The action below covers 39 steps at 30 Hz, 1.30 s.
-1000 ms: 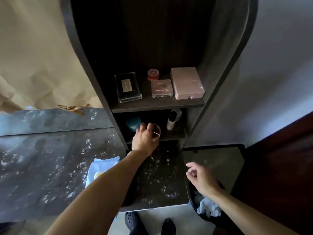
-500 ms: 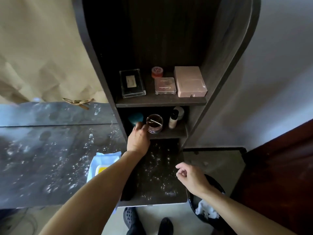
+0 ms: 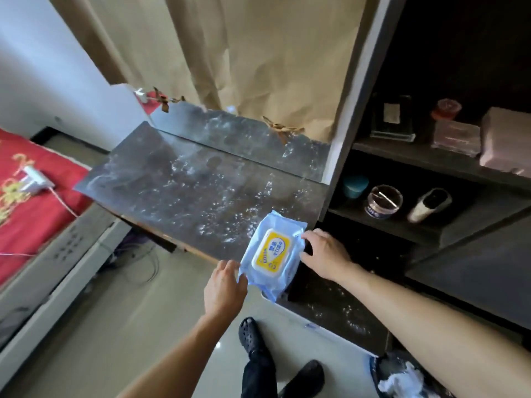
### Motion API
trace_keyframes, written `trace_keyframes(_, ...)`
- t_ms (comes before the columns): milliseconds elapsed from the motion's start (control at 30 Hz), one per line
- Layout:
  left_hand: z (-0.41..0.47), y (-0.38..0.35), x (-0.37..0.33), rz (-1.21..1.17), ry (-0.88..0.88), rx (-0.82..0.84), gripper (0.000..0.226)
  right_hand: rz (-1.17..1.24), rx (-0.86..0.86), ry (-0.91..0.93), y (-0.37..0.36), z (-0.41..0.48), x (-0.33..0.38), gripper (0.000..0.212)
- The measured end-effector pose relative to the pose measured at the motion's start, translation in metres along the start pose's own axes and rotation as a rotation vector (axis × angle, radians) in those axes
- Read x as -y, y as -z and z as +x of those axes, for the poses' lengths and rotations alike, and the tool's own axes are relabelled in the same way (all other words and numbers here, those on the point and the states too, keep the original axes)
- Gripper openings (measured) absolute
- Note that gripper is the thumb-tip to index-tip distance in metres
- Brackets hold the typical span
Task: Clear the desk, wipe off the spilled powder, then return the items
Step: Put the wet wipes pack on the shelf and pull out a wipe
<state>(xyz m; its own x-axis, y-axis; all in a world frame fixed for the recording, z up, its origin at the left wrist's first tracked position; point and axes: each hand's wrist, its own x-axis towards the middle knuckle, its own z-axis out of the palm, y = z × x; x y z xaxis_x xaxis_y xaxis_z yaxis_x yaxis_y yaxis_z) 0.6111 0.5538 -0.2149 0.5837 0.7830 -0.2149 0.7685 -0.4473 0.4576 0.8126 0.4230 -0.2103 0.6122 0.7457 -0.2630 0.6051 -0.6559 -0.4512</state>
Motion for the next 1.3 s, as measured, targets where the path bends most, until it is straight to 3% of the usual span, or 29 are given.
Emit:
trace_keyframes(200, -0.015, -0.022, 0.018, -0.209, 0.283, 0.116, 0.038, -0.097, 0.008, 0.004, -0.007, 0.045, 0.022, 0.057)
trace_keyframes(333, -0.007, -0.040, 0.012, -0.559, 0.460, 0.283, 0.024, -0.110, 0.111, -0.098, -0.017, 0.066, 0.022, 0.068)
trace_keyframes(433, 0.005, -0.049, 0.010, -0.796, 0.510, 0.281, 0.018, -0.116, 0.083, -0.155, -0.025, 0.073, 0.023, 0.053)
trace_keyframes(567, 0.018, -0.048, 0.013, -0.974, 0.609, 0.243, 0.011, -0.054, 0.028, -0.264, -0.030, 0.068, 0.032, 0.009)
trace_keyframes(667, 0.016, -0.041, 0.018, -0.986, 0.605, 0.229, 0.013, 0.100, -0.024, -0.359, -0.025, 0.047, 0.036, 0.017)
trace_keyframes(800, 0.014, -0.015, 0.015, -0.934, 0.439, 0.187, 0.012, 0.266, -0.172, -0.389, -0.009, 0.007, 0.047, 0.014)
trace_keyframes(967, 0.023, 0.046, -0.023, -0.629, 0.088, 0.153, 0.020, 0.373, -0.333, -0.416, 0.019, -0.052, 0.057, 0.035)
trace_keyframes(1100, 0.024, 0.090, -0.065, -0.492, -0.209, 0.189, 0.030, 0.440, -0.522, -0.439, 0.047, -0.088, 0.064, 0.036)
trace_keyframes(1300, 0.008, 0.131, -0.139, -0.528, -0.553, 0.214, 0.039, 0.424, -0.826, -0.475, 0.116, -0.125, 0.057, 0.028)
